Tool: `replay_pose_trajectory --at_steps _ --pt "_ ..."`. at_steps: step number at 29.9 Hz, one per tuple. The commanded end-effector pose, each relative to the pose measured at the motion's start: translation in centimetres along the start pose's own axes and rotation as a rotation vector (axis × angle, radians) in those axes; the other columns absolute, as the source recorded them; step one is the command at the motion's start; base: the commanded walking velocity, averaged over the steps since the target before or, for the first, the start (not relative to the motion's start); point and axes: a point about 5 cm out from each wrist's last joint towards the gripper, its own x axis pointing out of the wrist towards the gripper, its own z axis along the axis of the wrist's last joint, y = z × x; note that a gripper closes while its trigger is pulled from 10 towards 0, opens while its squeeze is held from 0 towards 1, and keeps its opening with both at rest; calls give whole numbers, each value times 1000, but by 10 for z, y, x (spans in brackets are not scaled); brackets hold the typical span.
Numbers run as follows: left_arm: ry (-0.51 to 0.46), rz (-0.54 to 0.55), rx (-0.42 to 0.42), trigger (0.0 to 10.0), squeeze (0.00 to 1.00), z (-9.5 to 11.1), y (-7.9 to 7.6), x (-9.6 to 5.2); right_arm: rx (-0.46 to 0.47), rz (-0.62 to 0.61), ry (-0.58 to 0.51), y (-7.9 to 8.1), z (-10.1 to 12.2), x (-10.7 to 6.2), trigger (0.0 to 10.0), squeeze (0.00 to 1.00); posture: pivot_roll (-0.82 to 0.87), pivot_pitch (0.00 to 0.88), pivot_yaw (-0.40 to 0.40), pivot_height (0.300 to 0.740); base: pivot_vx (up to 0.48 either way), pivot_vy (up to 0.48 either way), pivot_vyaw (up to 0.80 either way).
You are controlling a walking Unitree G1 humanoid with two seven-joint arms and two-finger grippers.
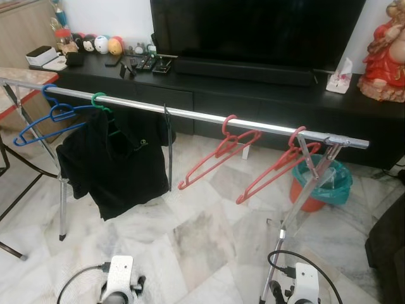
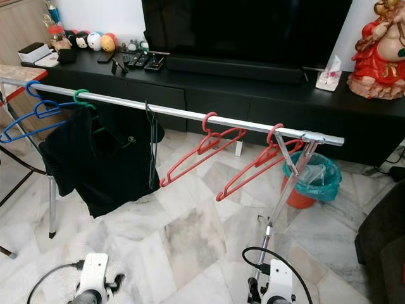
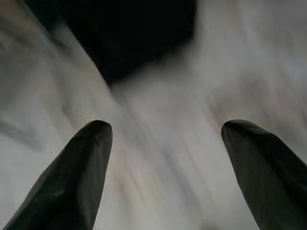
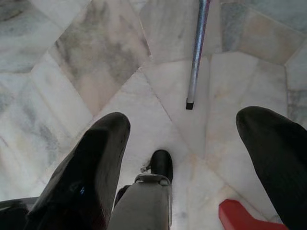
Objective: Hang hanger
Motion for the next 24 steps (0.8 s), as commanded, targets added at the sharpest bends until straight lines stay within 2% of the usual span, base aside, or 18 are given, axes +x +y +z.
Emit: replay_pose_trajectory --at_steps 1,2,4,5,6,7,13,19,24 --pt "-129 53 -9 10000 0 22 12 5 -7 -3 0 0 1 0 10000 0 -22 0 -8 740 0 0 0" --pt "-180 55 5 10000 0 30 20 5 -9 -2 2 -1 1 0 10000 0 -7 0 -15 740 0 0 0" --pt "-244 2 8 10000 0 41 20 5 -18 1 5 -2 1 0 10000 0 10 0 -22 740 0 0 0" --pt "-244 2 8 10000 0 41 20 5 -18 1 5 -2 1 0 10000 0 10 0 -22 740 0 0 0" --pt "-293 -38 10 10000 0 48 16 3 -22 4 6 -2 1 0 10000 0 13 0 -23 740 0 0 0" --pt "-293 -38 10 10000 0 48 16 3 -22 4 6 -2 1 0 10000 0 13 0 -23 740 0 0 0" --pt "-446 -148 17 10000 0 78 -14 -3 -10 4 -25 0 9 2 10000 0 -7 0 -17 740 0 0 0" --pt "-453 -171 -23 10000 0 92 -29 7 2 9 -68 5 26 5 10000 0 -21 0 -12 740 0 0 0" --pt "-454 -178 -65 10000 0 104 -33 13 15 13 -103 9 40 7 10000 0 -35 0 1 740 0 0 0"
